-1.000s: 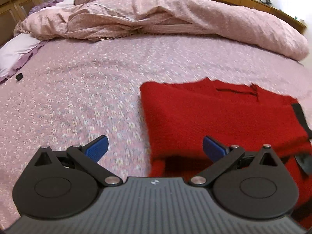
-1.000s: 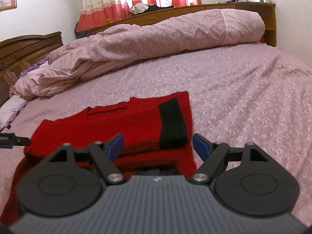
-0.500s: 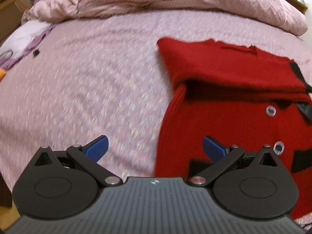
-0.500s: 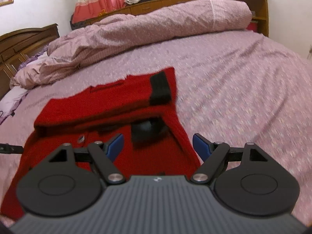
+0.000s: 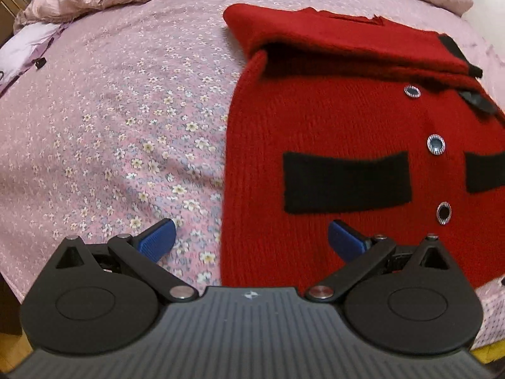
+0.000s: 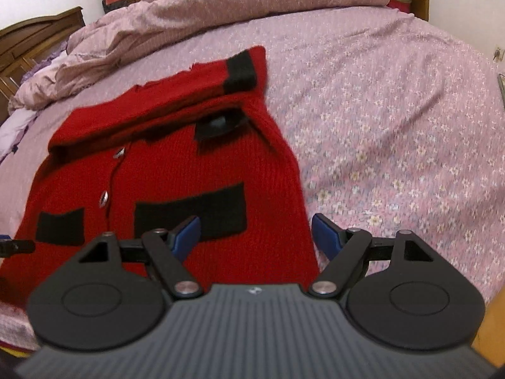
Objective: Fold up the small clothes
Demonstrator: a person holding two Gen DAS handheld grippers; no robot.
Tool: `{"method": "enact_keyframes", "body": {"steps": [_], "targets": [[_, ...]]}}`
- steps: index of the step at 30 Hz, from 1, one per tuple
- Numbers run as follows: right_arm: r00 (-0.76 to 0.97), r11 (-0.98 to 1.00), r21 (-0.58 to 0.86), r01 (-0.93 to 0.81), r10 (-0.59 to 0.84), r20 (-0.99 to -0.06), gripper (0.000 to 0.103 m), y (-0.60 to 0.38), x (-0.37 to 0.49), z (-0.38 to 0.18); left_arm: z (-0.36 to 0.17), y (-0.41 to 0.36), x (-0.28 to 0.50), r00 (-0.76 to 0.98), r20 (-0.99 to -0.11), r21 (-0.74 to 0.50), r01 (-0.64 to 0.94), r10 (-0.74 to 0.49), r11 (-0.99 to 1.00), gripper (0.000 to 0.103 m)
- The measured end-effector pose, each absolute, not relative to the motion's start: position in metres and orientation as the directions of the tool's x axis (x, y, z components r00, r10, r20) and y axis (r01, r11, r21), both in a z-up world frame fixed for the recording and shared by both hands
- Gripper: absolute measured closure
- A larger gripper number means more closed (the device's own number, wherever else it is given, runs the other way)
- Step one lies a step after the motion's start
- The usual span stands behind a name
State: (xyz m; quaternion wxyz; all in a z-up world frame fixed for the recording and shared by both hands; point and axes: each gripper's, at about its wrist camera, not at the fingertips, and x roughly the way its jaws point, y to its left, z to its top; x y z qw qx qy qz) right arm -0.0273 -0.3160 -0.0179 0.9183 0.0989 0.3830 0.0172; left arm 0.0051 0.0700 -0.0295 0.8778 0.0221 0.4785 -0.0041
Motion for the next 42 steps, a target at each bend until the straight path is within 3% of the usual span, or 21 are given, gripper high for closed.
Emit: {"method": "enact_keyframes", "body": {"steps": [11,25,34,38,42], "targets": [[0.695,0.986,0.166,0.011,0.112,-0.711,0.023,-0.31,-0.033,-0.019,-0.027,0.077,-0.016,0.574,-0.816,-0.055,0.045,-0.071,0.997,0.0],[0.694,0.979,0.203,-0.022,0.161,-0.702,0.022,-0.317,-0.042,-0.019,-0.04,0.058,-0.021,0.566,-0.823,0.099,0.067,0.044,0.993,0.0],[0.724,0.963,0.264,-0.057,0.222,-0.654,0.015,-0.326,-0.047,-0.025,-0.043,0.059,-0.027,0.583,-0.81,0.151,0.088,0.072,0.985,0.0],[0.713,0.951,0.302,-0.066,0.257,-0.653,0.013,-0.33,-0.046,-0.022,-0.035,0.065,-0.034,0.597,-0.801,0.05,0.131,-0.038,0.99,0.0],[0.673,0.894,0.432,-0.122,0.395,-0.625,0.013,-0.333,-0.044,-0.019,-0.028,0.066,-0.037,0.58,-0.786,-0.113,0.204,-0.213,0.972,0.004]]}}
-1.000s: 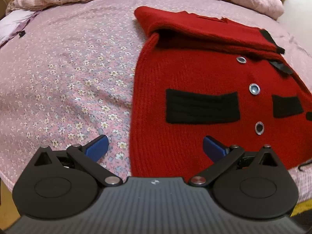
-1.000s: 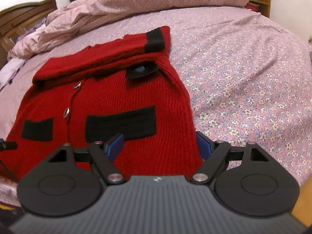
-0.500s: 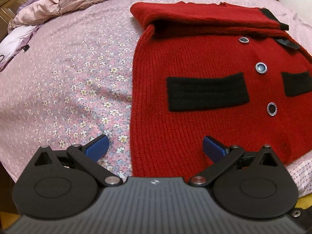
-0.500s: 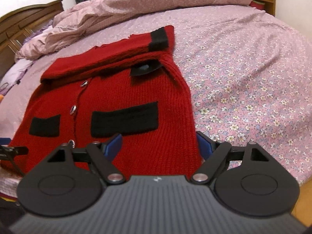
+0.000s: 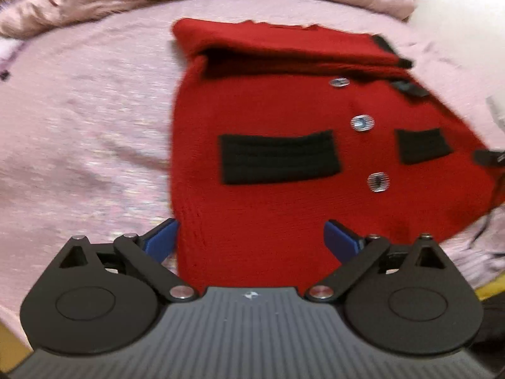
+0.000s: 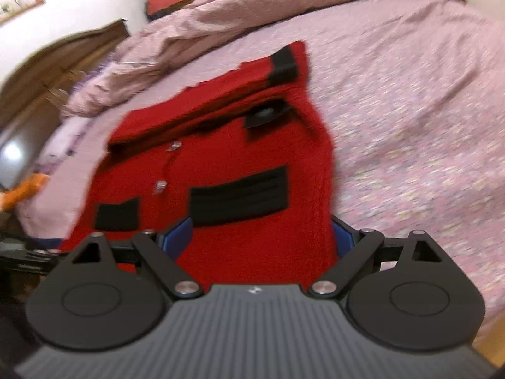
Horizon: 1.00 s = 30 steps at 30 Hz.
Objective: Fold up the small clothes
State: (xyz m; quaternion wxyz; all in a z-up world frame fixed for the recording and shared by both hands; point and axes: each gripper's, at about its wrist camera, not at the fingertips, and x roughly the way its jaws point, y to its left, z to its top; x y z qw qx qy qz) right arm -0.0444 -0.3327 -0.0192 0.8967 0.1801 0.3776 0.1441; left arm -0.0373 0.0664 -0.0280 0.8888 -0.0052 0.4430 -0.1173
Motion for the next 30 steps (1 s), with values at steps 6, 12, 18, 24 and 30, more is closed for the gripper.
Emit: {"method": "enact_keyframes", "body": {"steps": [6,12,18,24,30], "targets": [[0.609,0.856,0.488,-0.168,0.48,-0.631,0.013,-0.318,-0.036,-0.033,-0.037,0.076,-0.025,0.557,-0.788,-0.188,0.185,-0.261,0.964,0.006],[0.598,0.856,0.484,-0.182,0.487,-0.636,0.013,-0.316,-0.034,-0.034,-0.042,0.073,-0.006,0.556,-0.794,-0.167,0.192,-0.248,0.967,0.006],[0.603,0.862,0.473,-0.182,0.478,-0.639,0.021,-0.318,-0.034,-0.035,-0.051,0.068,0.004,0.506,-0.813,-0.199,0.224,-0.288,0.954,0.006],[0.606,0.877,0.446,-0.177,0.454,-0.653,0.041,-0.322,-0.04,-0.035,-0.052,0.061,-0.016,0.498,-0.817,-0.193,0.241,-0.292,0.951,0.006],[0.599,0.875,0.447,-0.188,0.463,-0.653,0.044,-0.323,-0.042,-0.036,-0.059,0.061,0.001,0.497,-0.814,-0.222,0.215,-0.302,0.951,0.004]]}}
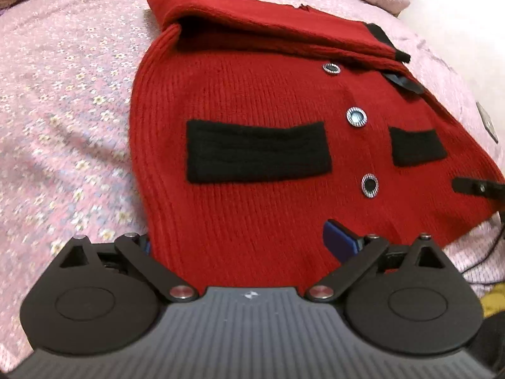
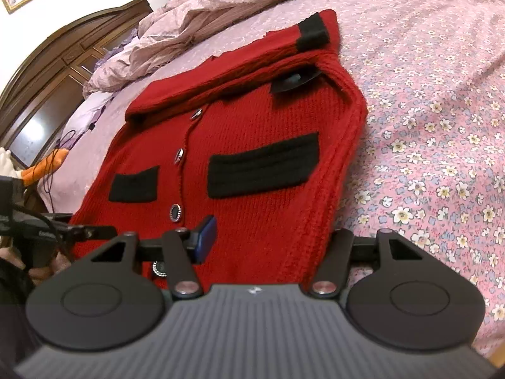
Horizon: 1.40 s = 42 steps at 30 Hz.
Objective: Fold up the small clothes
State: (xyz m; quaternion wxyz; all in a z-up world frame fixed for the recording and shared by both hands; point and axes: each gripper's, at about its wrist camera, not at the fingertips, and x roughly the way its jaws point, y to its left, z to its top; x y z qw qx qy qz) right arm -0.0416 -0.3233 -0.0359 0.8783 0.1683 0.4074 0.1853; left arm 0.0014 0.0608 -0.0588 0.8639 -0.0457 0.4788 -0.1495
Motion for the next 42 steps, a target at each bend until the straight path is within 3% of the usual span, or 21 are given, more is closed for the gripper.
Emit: {"method": "enact_keyframes", "body": {"steps": [7,9,12,13,15,19,29,36,42], "targets": [[0.596,0.851,0.487,-0.198,0.499,-0.629,0.046,-0.325,-0.037,-0.038,-0.061,0.061,0.012,0.462,-0.803,-0.289,0.25,-0.376,0.924,0.008],[0.598,0.851,0.488,-0.195,0.498,-0.629,0.054,-0.326,-0.036,-0.038,-0.061,0.06,0.01,0.459,-0.814,-0.257,0.263,-0.355,0.93,0.018],[0.603,0.844,0.514,-0.156,0.493,-0.627,0.084,-0.334,-0.034,-0.039,-0.06,0.058,0.011,0.463,-0.835,-0.188,0.27,-0.299,0.944,0.033],[0.602,0.833,0.535,-0.139,0.5,-0.623,0.089,-0.337,-0.031,-0.04,-0.058,0.058,0.013,0.462,-0.843,-0.167,0.265,-0.277,0.95,0.044],[0.606,0.809,0.575,-0.123,0.52,-0.602,0.091,-0.343,-0.027,-0.038,-0.054,0.059,0.016,0.461,-0.849,-0.151,0.259,-0.259,0.954,0.065],[0.64,0.747,0.647,-0.155,0.574,-0.51,0.092,-0.349,-0.026,-0.023,-0.04,0.078,0.015,0.464,-0.812,-0.268,0.241,-0.353,0.933,0.077],[0.709,0.619,0.76,-0.198,0.626,-0.325,0.093,-0.356,-0.018,-0.002,0.003,0.113,0.022,0.588,-0.612,-0.533,0.186,-0.528,0.825,0.079],[0.761,0.604,0.758,-0.245,0.604,-0.235,0.093,-0.359,0.001,0.023,0.046,0.124,0.043,0.689,-0.504,-0.583,0.172,-0.52,0.794,0.079],[0.784,0.616,0.739,-0.274,0.588,-0.2,0.093,-0.351,0.029,0.042,0.063,0.116,0.073,0.722,-0.489,-0.573,0.157,-0.489,0.805,0.085]]}}
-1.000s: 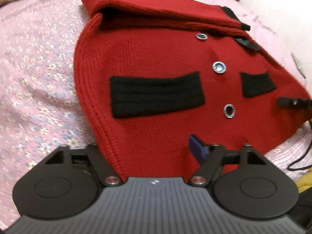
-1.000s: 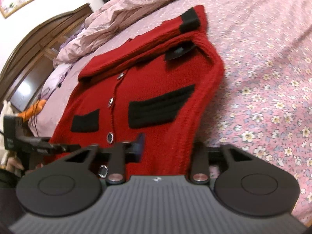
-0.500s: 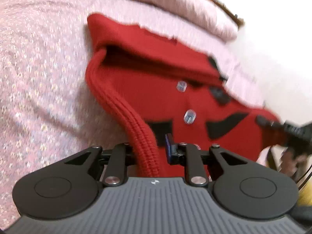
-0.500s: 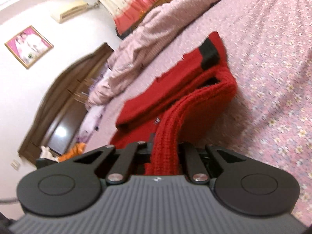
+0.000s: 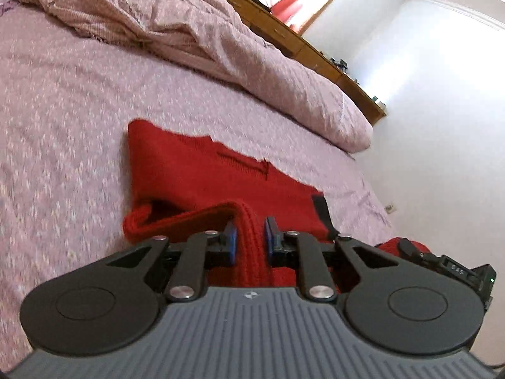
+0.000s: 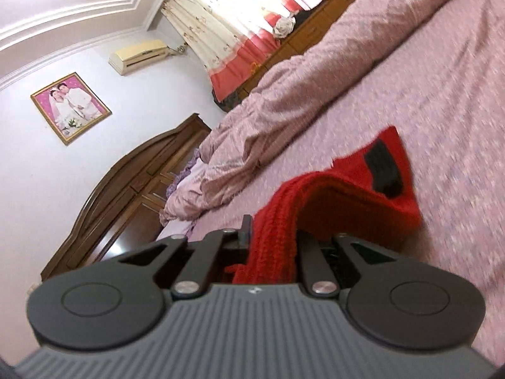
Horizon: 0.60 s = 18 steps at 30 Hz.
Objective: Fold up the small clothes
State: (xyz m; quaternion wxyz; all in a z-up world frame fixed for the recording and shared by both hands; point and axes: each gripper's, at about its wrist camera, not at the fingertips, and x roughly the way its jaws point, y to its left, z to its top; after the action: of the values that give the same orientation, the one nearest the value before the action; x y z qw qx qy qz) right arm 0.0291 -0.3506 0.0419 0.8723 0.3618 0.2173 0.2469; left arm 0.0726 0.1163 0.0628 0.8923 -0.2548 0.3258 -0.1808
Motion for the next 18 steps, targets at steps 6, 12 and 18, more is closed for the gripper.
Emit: {"method": "enact_keyframes", "body": {"steps": [6,12,18], "targets": [[0.81,0.62,0.743,-0.251,0.554,-0.189,0.093,-0.353,0.065,0.047,0.072,0.124,0.116,0.762,-0.497,-0.552,0.09,-0.414,0.829,0.086],[0.841,0.642,0.745,-0.18,0.494,-0.221,0.093,-0.355,0.111,0.038,0.059,0.128,0.178,0.754,-0.561,-0.508,0.012,-0.342,0.861,0.086],[0.846,0.701,0.709,-0.075,0.421,-0.327,0.093,-0.353,0.157,0.005,0.026,0.126,0.233,0.714,-0.648,-0.434,-0.061,-0.264,0.899,0.086]]}}
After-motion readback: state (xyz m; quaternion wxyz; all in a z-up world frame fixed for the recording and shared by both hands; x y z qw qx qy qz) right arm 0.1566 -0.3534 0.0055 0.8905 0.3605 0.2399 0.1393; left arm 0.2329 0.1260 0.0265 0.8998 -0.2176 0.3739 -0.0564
